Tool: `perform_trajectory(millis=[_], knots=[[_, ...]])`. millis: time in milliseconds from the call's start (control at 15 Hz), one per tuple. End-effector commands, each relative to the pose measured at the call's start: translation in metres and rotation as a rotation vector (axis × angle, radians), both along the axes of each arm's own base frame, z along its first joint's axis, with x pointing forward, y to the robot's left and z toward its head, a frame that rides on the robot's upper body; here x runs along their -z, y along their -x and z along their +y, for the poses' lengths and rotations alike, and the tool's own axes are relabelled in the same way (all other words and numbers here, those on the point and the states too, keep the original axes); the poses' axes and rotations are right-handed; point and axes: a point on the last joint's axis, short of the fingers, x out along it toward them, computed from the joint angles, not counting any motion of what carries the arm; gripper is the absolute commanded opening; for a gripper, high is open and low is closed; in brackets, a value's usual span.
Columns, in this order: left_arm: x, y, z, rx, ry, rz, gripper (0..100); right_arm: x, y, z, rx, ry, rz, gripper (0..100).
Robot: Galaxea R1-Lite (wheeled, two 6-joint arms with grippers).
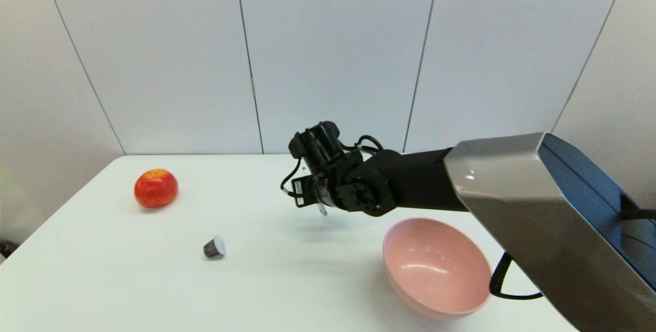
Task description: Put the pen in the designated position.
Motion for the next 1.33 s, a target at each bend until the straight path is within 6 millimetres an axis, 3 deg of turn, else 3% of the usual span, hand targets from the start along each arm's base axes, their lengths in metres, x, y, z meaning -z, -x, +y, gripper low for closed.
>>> perform_trajectory(millis=[67, 333, 533, 667, 800, 1067, 1200, 1333], knots=[[0.000, 0.000, 0.000, 0.000, -0.001, 0.002, 100, -0.046, 0.004, -0.012, 0.012, -0.060, -0.070, 0], [0.000, 0.000, 0.000, 0.000, -0.001, 0.002, 100, -0.102, 0.004, -0.059, 0.084, -0.088, -0.114, 0], [0.000, 0.000, 0.000, 0.000, -0.001, 0.002, 100, -0.146, 0.002, -0.117, 0.192, -0.114, -0.164, 0], [0.000, 0.000, 0.000, 0.001, -0.001, 0.002, 100, -0.167, 0.011, -0.157, 0.259, -0.102, -0.183, 0], [0.000, 0.000, 0.000, 0.000, -0.001, 0.000, 100, -0.181, 0.023, -0.193, 0.303, -0.061, -0.214, 0], [0.000, 0.000, 0.000, 0.000, -0.001, 0.000, 100, -0.185, 0.059, -0.263, 0.379, 0.041, -0.215, 0], [0.000, 0.000, 0.000, 0.001, -0.001, 0.000, 100, -0.187, 0.086, -0.287, 0.389, 0.048, -0.211, 0], [0.000, 0.000, 0.000, 0.000, -0.001, 0.002, 100, -0.188, 0.115, -0.296, 0.370, 0.054, -0.223, 0]])
